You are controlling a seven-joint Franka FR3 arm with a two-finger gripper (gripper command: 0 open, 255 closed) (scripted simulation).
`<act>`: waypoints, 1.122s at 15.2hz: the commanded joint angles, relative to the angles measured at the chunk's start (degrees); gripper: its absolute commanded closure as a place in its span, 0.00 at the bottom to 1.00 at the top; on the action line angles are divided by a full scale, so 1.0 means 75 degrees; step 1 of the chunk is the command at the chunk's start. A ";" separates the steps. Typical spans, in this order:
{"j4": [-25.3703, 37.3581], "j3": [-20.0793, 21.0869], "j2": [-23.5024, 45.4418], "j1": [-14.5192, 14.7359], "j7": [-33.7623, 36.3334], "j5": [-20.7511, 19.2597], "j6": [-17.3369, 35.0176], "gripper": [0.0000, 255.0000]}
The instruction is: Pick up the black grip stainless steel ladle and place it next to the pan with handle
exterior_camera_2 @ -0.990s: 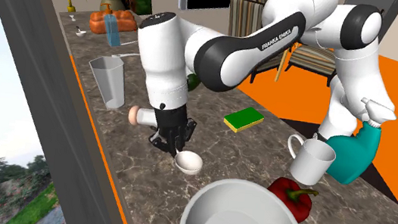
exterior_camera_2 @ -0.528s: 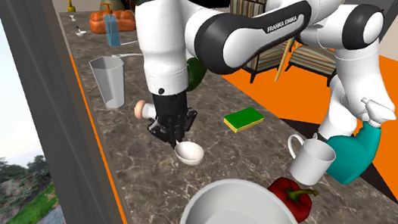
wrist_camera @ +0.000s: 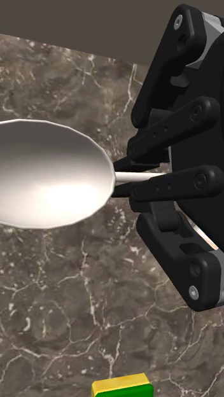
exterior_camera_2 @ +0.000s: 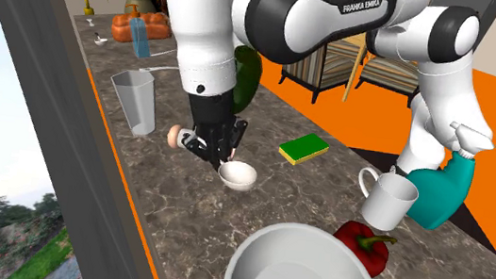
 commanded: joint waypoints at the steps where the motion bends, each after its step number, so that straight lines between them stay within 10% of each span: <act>1: 0.0324 -0.0001 0.0059 0.0064 0.0010 -0.0018 -0.0265 1.00; 4: 0.0704 -0.0005 0.0133 0.0141 0.0017 -0.0043 -0.0565 1.00; 17: -0.2774 -0.0327 -0.2347 -0.2207 -0.2185 0.0879 0.0470 1.00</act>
